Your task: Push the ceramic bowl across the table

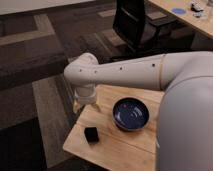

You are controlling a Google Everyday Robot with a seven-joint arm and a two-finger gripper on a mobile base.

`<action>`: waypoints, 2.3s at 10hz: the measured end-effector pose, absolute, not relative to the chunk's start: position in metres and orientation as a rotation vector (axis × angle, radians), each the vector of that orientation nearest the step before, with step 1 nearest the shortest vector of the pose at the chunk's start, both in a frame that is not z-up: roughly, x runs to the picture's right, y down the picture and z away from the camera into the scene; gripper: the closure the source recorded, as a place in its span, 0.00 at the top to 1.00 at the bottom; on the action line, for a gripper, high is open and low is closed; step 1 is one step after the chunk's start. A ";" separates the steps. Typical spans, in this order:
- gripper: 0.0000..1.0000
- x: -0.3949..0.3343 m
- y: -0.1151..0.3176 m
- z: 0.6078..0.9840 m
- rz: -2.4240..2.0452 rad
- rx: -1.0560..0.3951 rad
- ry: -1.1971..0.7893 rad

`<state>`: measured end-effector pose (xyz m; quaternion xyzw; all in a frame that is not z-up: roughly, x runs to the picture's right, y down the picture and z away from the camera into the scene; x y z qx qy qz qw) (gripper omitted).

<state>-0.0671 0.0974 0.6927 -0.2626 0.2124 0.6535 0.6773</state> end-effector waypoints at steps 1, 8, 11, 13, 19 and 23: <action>0.65 -0.043 0.102 0.687 1.509 -0.618 0.447; 0.65 0.004 0.122 0.673 1.583 -0.654 0.440; 0.65 -0.003 0.149 0.652 1.570 -0.641 0.392; 0.65 -0.003 0.171 0.643 1.564 -0.652 0.378; 0.65 0.003 0.221 0.653 1.514 -0.698 0.352; 0.65 0.020 0.204 0.667 1.551 -0.675 0.296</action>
